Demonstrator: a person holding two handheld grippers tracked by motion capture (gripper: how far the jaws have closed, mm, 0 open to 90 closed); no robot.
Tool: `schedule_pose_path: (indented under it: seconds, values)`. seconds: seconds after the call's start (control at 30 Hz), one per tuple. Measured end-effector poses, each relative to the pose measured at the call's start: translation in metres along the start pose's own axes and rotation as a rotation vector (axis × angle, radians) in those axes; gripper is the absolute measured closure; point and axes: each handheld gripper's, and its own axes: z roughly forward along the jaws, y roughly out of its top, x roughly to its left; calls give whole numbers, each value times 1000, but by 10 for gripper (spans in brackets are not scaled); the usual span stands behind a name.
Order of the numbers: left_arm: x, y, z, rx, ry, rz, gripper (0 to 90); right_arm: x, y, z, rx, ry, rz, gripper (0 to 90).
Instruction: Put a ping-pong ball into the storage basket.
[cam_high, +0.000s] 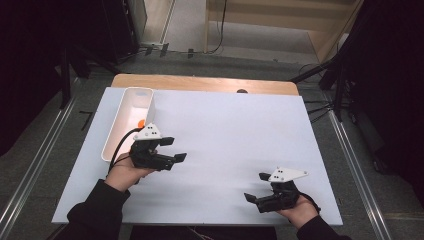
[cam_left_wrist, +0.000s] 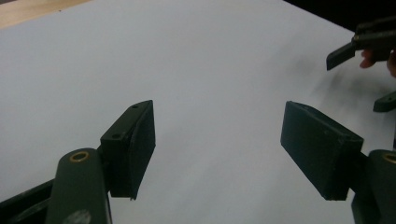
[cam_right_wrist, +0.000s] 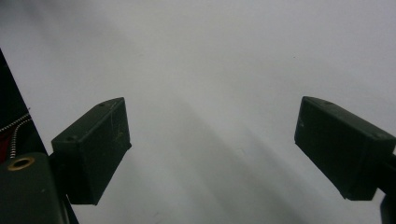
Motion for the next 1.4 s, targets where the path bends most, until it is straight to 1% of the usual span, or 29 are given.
schedule_pose_path:
  seconds: [0.03, 0.17, 0.33, 0.4, 0.47, 0.57, 0.67, 0.7, 0.77, 0.9, 1.0, 1.03, 1.17, 1.27, 1.4]
  values:
    - [-1, -1, 1, 6, -4, 11, 272, 0, 0, 0, 0, -1, -1, 91]
    - [-6, -6, 4, 20, -18, 33, 272, 0, 0, 0, 1, -1, 2, 91]
    - [-10, -13, 6, 31, -36, 46, 272, 0, 0, 1, 3, 1, -6, 91]
    - [-11, -15, 6, 42, -45, 56, 272, 0, 0, 1, 3, 1, -6, 91]
    - [-12, -18, 7, 40, -50, 67, 272, 0, 0, 1, 2, 0, -4, 91]
    - [-12, -24, 6, 42, -61, 65, 272, 0, 0, 0, 4, 2, -4, 91]
    - [-12, -30, 7, 48, -60, 69, 273, 0, 0, 1, 4, 0, -7, 91]
    - [-13, -32, 7, 54, -63, 81, 273, 0, 0, 1, 5, 1, -8, 91]
    - [-15, -36, 7, 60, -68, 90, 273, 0, 0, 1, 4, 2, -7, 91]
    - [-18, -41, 8, 65, -78, 124, 273, 0, 0, 1, 4, 0, -6, 91]
    - [-20, -45, 7, 85, -84, 144, 273, 0, 0, 1, 3, -1, -7, 91]
    - [-21, -47, 8, 84, -86, 154, 272, 0, 0, 1, 5, 0, -6, 91]
    - [-22, -52, 9, 108, -94, 163, 273, 0, 0, 1, 3, -2, -4, 91]
    - [-22, -55, 9, 117, -96, 171, 273, 0, 0, 1, 3, -1, -5, 91]
    - [-22, -59, 8, 127, -102, 170, 273, -1, 0, 1, 2, -4, -7, 91]
